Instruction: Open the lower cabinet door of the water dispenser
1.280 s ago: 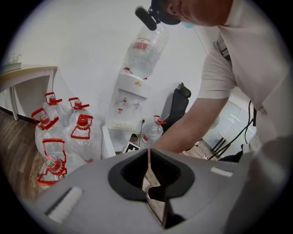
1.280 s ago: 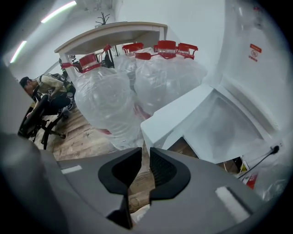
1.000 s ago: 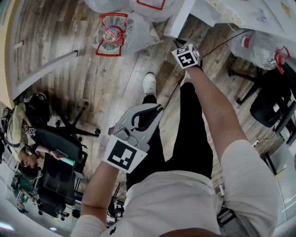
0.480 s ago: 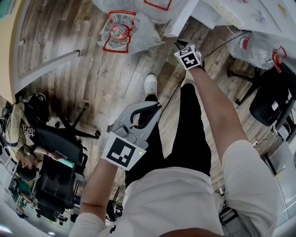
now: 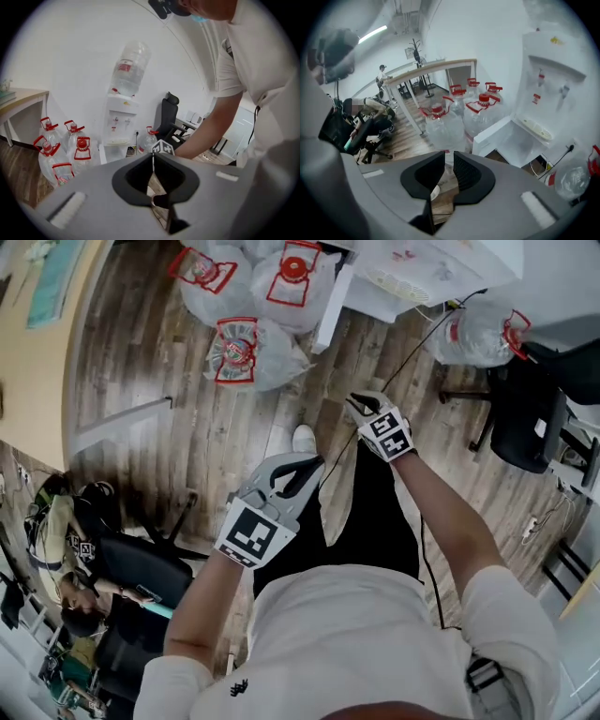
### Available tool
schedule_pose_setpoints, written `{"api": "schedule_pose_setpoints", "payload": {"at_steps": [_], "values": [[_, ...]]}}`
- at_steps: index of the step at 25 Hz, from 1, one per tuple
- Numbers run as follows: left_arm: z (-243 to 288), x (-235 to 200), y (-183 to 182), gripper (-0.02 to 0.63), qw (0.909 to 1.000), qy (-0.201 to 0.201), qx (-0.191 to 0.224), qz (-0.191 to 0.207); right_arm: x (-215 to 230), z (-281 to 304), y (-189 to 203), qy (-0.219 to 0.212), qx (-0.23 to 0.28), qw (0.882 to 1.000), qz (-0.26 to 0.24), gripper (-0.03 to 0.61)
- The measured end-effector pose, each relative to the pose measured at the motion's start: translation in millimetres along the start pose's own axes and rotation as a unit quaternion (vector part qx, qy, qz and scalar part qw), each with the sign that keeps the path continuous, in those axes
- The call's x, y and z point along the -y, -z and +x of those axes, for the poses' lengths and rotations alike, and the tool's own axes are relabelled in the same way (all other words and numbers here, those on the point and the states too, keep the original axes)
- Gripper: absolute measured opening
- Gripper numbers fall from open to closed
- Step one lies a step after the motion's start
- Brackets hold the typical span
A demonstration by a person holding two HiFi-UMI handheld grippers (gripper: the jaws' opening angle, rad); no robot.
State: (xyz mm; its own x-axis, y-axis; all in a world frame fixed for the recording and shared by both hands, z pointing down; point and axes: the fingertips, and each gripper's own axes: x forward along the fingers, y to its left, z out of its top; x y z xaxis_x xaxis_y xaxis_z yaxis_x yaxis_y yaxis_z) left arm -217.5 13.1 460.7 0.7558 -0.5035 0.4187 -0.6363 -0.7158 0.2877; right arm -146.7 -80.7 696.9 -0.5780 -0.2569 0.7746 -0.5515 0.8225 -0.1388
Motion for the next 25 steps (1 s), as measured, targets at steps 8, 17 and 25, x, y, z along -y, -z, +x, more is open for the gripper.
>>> {"api": "schedule_pose_setpoints", "payload": {"at_steps": [8,17,25], "values": [[-6.4,55.6,-45.3,0.055,0.9982,0.028,-0.016,0.050,-67.0,-194.3,-10.9,0.005,0.084,0.994,0.065,0.008],[0.6,140.4,-65.4,0.055,0.9983,0.018,-0.028,0.047,-119.1,-357.3,20.2,0.022,0.149,0.988,0.037,0.002],[10.9,253.2,-73.9,0.055,0.9974,0.016,-0.028,0.065,-132.2,-463.3,61.6,0.046,0.207,0.977,0.035,0.002]]}}
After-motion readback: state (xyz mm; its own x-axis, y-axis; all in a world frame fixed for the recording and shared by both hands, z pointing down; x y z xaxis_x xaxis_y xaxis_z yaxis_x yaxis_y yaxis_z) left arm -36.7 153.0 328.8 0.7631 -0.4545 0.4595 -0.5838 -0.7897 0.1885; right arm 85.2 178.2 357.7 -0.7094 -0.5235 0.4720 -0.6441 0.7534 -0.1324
